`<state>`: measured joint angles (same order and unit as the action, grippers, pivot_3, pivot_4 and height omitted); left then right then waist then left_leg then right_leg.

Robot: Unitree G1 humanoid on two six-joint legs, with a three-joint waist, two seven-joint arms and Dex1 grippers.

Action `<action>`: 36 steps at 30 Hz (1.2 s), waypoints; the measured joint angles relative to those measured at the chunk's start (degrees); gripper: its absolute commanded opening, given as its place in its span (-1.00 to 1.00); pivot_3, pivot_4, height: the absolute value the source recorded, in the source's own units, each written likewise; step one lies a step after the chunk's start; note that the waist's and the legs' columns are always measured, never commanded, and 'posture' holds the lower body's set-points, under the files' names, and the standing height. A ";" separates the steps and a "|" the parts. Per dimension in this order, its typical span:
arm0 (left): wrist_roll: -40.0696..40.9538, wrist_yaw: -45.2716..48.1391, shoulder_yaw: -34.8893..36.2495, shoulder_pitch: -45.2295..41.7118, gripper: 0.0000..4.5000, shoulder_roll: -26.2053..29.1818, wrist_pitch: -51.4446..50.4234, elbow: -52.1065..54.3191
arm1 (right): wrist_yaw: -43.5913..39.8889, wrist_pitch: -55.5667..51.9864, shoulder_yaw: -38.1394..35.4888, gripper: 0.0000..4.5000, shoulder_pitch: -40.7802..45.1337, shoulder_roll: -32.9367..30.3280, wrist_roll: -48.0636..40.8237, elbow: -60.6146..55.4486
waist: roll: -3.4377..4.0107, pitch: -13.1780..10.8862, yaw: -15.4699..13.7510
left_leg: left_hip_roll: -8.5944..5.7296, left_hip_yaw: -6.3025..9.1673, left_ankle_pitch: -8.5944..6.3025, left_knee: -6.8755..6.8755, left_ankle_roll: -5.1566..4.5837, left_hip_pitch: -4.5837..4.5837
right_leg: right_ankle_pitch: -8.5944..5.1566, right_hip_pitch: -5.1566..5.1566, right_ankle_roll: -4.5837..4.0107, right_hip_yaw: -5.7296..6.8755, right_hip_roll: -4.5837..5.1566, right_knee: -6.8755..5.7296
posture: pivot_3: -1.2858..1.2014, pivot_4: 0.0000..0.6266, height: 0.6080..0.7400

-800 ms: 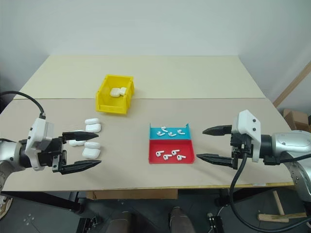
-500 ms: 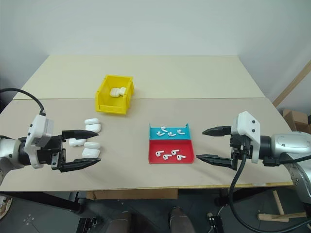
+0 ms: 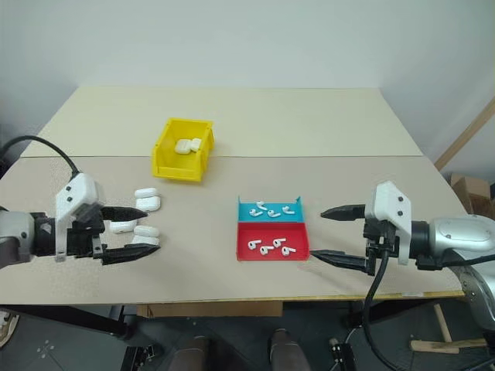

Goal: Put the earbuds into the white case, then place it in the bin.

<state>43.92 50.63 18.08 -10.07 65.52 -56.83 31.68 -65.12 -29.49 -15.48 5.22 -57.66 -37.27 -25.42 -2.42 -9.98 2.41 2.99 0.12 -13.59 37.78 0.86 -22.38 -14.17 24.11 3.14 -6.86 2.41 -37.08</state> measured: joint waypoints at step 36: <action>68.09 -111.75 -38.50 -51.84 1.00 -8.40 -29.31 -66.71 | 2.60 -0.92 -1.57 0.99 -2.74 1.09 -0.07 -3.36 | -0.05 -0.02 -0.46 | -0.21 0.24 0.05 0.05 0.43 -0.09 | 0.12 0.03 -0.06 0.12 0.15 -0.08 | 0.03 -0.52 1.00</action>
<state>112.01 -61.12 -20.42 -61.91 57.12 -86.14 -35.03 -62.52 -30.41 -17.05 2.48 -56.57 -37.34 -28.78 -2.48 -10.00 1.95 2.79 0.36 -13.54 37.83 1.29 -22.48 -14.05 24.15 3.09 -6.74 2.56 -37.17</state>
